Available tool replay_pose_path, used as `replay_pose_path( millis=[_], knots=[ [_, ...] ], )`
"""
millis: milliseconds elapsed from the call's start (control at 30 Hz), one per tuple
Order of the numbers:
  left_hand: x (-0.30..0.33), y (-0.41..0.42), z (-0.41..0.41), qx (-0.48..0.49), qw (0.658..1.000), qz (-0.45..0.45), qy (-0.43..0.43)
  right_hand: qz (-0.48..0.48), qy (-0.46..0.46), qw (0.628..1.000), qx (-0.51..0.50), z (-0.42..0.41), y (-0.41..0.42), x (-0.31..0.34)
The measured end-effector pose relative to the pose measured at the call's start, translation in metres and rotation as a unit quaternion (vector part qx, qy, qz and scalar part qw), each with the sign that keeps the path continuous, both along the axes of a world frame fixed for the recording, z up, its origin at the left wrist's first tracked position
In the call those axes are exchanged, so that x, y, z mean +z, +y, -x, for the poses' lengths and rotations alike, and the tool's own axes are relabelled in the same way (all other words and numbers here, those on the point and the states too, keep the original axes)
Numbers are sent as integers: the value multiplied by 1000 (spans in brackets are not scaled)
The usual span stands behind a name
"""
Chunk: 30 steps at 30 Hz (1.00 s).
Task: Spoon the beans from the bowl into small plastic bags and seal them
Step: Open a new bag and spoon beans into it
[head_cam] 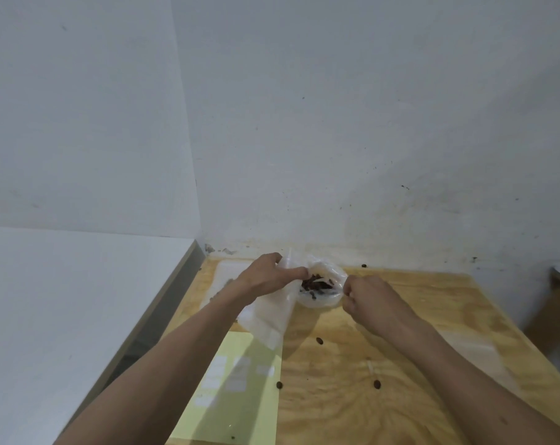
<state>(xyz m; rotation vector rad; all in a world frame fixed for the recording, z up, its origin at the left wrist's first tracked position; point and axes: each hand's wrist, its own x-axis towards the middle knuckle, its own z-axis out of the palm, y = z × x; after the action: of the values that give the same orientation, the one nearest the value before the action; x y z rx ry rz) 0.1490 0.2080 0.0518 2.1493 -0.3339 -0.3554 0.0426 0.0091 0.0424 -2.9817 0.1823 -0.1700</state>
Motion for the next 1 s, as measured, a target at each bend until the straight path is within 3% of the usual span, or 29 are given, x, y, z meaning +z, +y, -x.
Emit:
replay_pose_path(
  millis=[133,267,400,667,833,1000],
  knots=[
    [-3,-7,-6,-7,997,-8,82,-18,-107,994,-14,-8,-5,6],
    [-6,-10,-8,8,996,0,86,-74,-208,975,-7,-6,-5,6],
    [-1,-10,-10,19,996,12,83,-16,-171,985,12,0,0,8],
    [7,-15,-8,0,995,70,71,1,-117,990,-74,-4,11,-10],
    [16,-27,-6,-21,993,107,34,-197,-74,971,-116,-11,2,-13],
    [15,-36,-7,-46,996,81,13,-375,-37,908,-185,-7,-8,-14]
  ],
)
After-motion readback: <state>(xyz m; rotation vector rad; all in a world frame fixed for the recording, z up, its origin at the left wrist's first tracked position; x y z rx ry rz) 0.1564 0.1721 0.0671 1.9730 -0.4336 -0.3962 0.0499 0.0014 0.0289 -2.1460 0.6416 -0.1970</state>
